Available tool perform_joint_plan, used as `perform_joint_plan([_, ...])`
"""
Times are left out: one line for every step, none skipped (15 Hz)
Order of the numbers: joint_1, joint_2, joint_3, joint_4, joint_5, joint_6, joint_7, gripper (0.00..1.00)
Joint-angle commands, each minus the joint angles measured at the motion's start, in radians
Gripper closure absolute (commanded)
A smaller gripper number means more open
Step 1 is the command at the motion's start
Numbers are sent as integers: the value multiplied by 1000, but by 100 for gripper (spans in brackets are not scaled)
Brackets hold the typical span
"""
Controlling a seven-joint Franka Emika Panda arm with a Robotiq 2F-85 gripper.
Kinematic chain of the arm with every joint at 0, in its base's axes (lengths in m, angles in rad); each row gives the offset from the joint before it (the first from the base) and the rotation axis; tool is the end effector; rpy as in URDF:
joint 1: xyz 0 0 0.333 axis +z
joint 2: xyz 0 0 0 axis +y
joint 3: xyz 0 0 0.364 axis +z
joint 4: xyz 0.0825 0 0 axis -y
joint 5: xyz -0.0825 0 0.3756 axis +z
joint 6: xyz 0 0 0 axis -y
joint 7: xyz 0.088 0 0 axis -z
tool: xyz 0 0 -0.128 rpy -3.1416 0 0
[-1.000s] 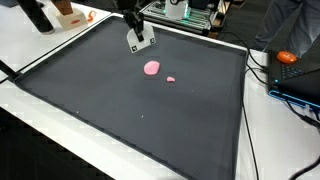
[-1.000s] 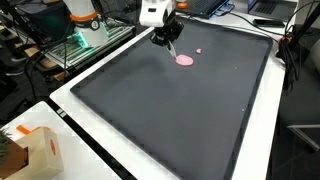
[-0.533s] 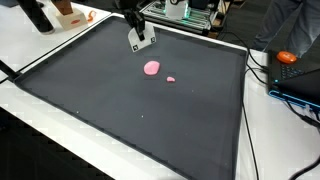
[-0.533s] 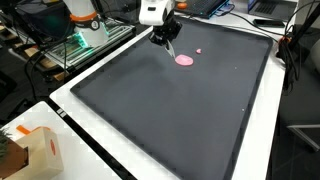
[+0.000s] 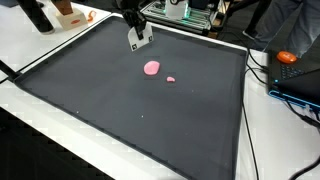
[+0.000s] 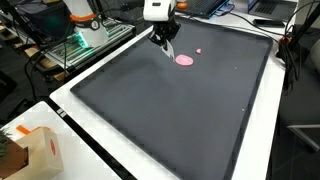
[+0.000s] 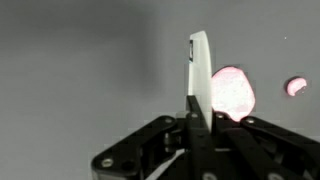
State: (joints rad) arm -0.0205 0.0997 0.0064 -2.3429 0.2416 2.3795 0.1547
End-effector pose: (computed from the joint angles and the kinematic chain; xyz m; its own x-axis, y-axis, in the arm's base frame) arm 0.5035 -0.0012 0.3197 0.9374 -0.3338 -0.0996 -0.3454 -0.9278 -0.1409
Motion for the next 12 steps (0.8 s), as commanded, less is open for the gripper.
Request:
perform_joint_plan([17,-30,-5,-22,-72,-6,23,99])
perform_joint_plan([19,-31,-4,-20,-90,-8,23,99])
perform_joint_plan([23,-32,-3,-17,-105,-9,21,99])
perform_joint_plan([25,-33,-2,-14,-121,-11,21,99])
perform_joint_plan([29,-35,-1,-13,-139,-10,20,99])
perform_joint_plan([32,-38,0,-11,-157,-11,18,99])
perform_joint_plan([35,-42,1,-8,-175,-11,13,99])
perform_joint_plan([38,-45,2,-5,-191,-12,12,99])
perform_joint_plan([41,-49,4,0,-207,-16,7,99])
perform_joint_plan([44,-52,5,5,-225,-17,4,99])
perform_joint_plan([47,-54,8,11,-248,-22,-5,99])
perform_joint_plan([50,-57,11,17,-264,-25,-13,99])
